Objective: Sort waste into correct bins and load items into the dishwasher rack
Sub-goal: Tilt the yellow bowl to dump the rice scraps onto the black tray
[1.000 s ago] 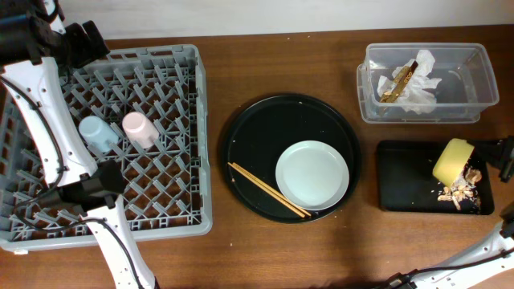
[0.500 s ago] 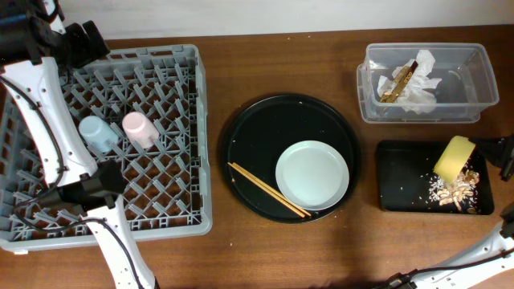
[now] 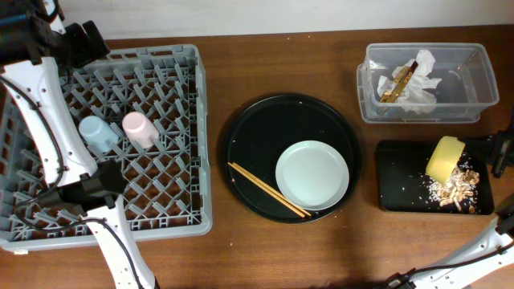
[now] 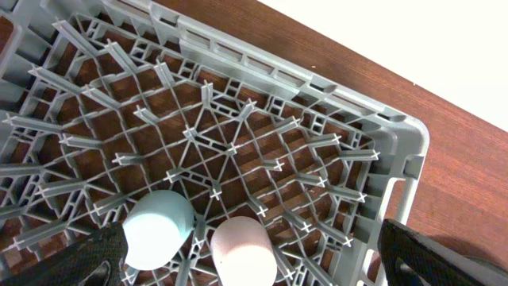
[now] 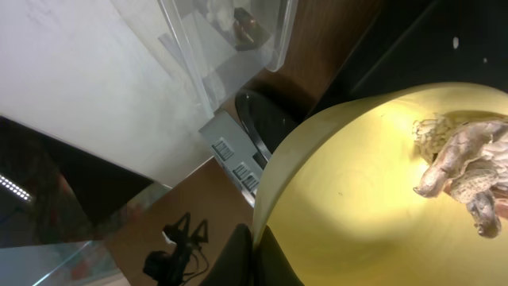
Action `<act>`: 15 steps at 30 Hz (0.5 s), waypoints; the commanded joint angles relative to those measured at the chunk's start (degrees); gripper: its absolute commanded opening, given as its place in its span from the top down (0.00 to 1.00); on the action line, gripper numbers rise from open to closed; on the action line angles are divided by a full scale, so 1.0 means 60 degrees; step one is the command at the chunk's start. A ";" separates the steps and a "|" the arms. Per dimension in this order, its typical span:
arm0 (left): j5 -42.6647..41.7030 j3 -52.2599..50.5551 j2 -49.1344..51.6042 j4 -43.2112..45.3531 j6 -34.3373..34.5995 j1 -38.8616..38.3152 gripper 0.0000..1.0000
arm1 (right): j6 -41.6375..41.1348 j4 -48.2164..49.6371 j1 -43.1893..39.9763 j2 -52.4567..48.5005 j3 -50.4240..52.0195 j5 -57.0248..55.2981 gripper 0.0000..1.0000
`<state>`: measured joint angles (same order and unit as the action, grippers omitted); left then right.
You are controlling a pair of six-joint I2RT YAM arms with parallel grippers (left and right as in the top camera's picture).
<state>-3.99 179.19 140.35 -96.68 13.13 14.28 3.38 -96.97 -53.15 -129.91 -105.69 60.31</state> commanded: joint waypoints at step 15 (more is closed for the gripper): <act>0.0138 0.0069 -0.0084 -0.0004 0.0022 0.0022 0.01 | 0.3708 0.0018 -0.0098 0.0270 0.0080 0.1435 0.96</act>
<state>-3.99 179.22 140.35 -96.68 13.13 14.28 13.85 -93.51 -53.47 -129.80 -105.41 63.68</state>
